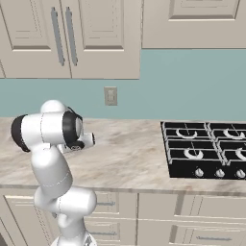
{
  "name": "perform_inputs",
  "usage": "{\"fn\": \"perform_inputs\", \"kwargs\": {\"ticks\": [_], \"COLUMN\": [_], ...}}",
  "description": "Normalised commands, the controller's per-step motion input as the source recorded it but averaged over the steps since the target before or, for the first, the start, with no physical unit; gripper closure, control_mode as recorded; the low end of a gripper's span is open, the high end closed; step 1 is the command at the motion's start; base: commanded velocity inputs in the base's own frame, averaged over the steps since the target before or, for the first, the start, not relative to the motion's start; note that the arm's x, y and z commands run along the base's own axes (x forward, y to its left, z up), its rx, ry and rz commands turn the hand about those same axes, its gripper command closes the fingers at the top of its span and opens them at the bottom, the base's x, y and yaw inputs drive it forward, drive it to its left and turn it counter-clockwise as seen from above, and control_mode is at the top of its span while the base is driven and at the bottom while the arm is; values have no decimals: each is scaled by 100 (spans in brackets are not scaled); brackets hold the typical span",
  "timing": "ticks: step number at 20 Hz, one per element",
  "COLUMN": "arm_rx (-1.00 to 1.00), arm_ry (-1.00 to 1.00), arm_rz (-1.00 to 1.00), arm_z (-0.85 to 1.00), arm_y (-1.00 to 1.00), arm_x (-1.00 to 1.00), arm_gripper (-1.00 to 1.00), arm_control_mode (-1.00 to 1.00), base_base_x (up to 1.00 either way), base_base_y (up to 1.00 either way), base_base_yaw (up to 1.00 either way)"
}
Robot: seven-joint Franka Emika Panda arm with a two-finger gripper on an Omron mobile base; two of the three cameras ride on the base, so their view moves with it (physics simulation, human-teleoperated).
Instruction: Retrieve the wine glasses from the counter and place one next to each plate.
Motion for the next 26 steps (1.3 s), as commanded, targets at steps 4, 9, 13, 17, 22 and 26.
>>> {"fn": "perform_inputs", "kwargs": {"ticks": [4, 9, 13, 17, 22, 26], "arm_rx": [0, 0, -3, -1, 0, 6], "arm_ry": [0, 0, 0, 0, -3, -7], "arm_rz": [0, 0, -1, 0, 0, 0], "arm_z": [0, -2, -1, 0, 3, 57], "arm_y": [0, 0, 6, 6, 0, 0], "arm_x": [13, 10, 6, 0, -2, -15], "arm_gripper": [-100, -100, 100, 100, 100, 100], "arm_control_mode": [-100, -100, -100, -100, -100, -100], "base_base_x": [0, 0, 0, 0, 0, 0], "base_base_y": [0, 0, 0, 0, 0, 0], "base_base_yaw": [0, 0, 0, 0, 0, 0]}}
